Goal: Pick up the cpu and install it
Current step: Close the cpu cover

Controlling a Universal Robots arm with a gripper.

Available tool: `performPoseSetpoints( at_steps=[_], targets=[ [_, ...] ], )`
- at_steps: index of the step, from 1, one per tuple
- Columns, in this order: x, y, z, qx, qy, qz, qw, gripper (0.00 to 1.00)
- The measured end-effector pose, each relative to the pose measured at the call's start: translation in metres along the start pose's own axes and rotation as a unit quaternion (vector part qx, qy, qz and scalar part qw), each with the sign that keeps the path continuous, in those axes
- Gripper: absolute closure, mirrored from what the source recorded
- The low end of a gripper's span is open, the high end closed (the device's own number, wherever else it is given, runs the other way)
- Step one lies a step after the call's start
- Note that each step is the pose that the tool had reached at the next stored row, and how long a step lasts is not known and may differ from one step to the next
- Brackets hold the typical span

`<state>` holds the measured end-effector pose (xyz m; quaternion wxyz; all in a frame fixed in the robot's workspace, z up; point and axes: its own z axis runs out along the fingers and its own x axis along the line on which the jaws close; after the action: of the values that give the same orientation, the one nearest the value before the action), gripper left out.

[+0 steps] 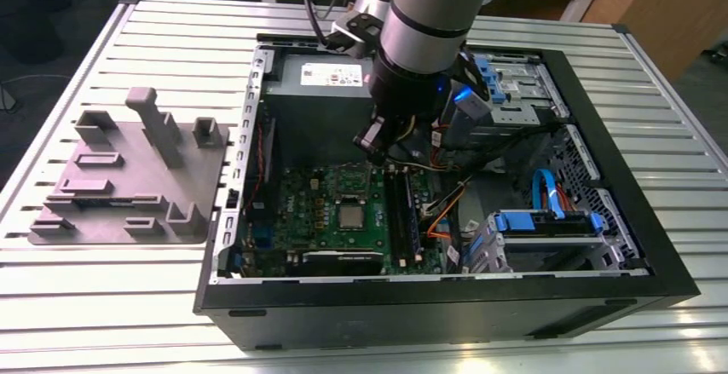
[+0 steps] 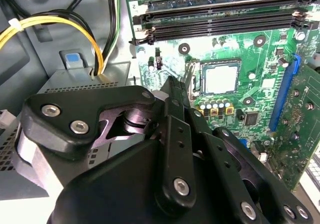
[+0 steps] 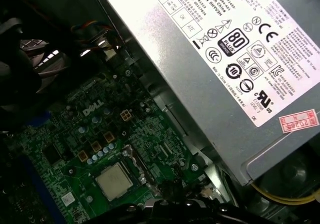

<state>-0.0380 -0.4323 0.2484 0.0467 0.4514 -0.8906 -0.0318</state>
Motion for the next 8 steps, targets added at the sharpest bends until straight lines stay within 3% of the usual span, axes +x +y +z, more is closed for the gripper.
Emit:
performPoseSetpoints(
  at_steps=[8],
  targets=[
    [0.0006, 0.0008, -0.0012, 0.0006, 0.0011, -0.011, 0.99994, 0.90]
  ],
)
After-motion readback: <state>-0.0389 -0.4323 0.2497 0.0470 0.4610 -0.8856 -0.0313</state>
